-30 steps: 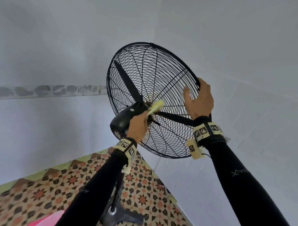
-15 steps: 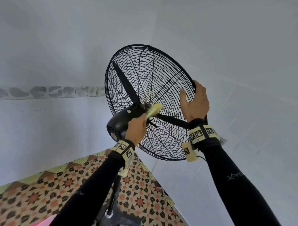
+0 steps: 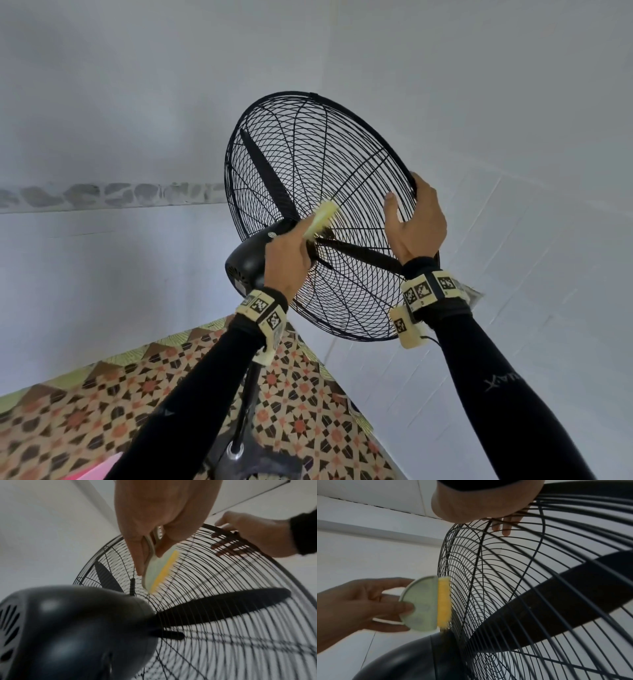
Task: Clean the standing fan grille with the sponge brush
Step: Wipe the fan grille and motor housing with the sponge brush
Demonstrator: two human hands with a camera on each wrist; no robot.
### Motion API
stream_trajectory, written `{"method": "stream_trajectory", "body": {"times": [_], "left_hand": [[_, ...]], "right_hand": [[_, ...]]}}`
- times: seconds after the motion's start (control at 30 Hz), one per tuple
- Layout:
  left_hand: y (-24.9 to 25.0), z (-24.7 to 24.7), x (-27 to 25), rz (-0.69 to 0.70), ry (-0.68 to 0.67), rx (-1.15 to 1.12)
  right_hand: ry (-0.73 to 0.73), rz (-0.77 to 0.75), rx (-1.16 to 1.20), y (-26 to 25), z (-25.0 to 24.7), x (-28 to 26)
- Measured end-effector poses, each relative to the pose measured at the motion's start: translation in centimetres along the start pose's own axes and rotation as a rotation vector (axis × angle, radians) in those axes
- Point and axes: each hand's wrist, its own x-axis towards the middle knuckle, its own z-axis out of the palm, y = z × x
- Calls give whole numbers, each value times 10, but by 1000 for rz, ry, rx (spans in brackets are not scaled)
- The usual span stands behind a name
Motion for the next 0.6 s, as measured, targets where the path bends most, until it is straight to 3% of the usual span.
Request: {"method": "stream_trajectory", "body": {"times": [0.1,0.27,0.47,0.6], "left_hand": [[7,-2,11,-50,76,8],[8,6,-10,61,-109,26],[20,-4,12,-36,144,-46],[31,9,-1,46,-10,-59]], "right_hand": [[-1,8,8,-2,1,0],[4,28,0,0,2,1],[10,-1,0,-4,1,0],[23,29,-13,0,1,0]]}}
